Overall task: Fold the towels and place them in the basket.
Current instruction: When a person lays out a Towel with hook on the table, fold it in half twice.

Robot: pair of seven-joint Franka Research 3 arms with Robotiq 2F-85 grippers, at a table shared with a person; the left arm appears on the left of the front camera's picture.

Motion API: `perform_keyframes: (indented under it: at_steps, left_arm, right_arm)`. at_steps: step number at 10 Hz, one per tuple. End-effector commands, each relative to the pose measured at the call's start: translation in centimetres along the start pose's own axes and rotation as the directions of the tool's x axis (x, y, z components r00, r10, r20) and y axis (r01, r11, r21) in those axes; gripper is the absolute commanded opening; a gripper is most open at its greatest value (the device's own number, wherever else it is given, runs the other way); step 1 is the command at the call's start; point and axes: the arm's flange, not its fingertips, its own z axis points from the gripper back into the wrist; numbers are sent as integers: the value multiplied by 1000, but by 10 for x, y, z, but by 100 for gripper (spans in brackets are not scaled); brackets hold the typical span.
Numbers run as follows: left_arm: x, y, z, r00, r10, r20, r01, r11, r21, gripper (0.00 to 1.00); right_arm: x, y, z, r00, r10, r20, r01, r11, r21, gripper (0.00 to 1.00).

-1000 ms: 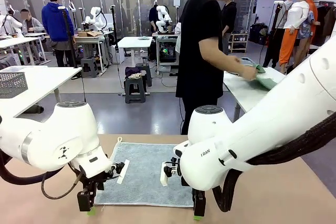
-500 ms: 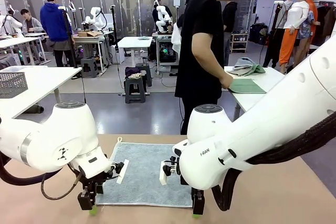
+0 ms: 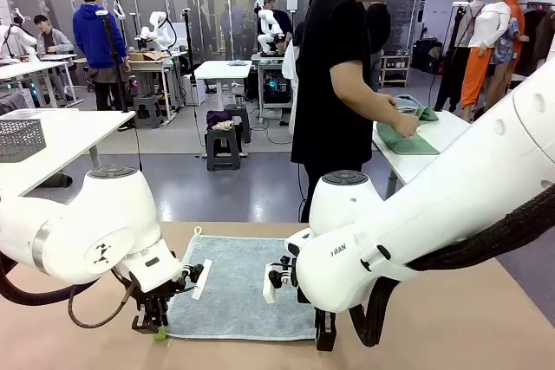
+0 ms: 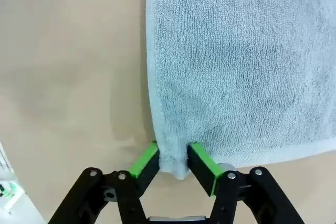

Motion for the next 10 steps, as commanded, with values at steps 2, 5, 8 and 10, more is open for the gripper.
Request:
perform_keyframes:
  at_steps: [2, 5, 8, 10]
  left_arm:
    - [3, -2, -3, 999, -10, -32, 11, 1000, 12, 0]
    - [8, 2, 6, 998, -29, -54, 28, 999, -16, 0]
    - [10, 3, 14, 997, -32, -66, 31, 999, -19, 0]
    - [9, 1, 15, 998, -20, -61, 19, 1000, -23, 0]
  right_arm:
    - [-2, 3, -9, 1000, -6, -15, 6, 1000, 2, 6]
    - [3, 1, 4, 999, 4, -37, -4, 1000, 9, 0]
    - [10, -5, 16, 998, 26, -55, -24, 999, 35, 0]
    - [12, -7, 16, 998, 31, -60, -29, 999, 27, 0]
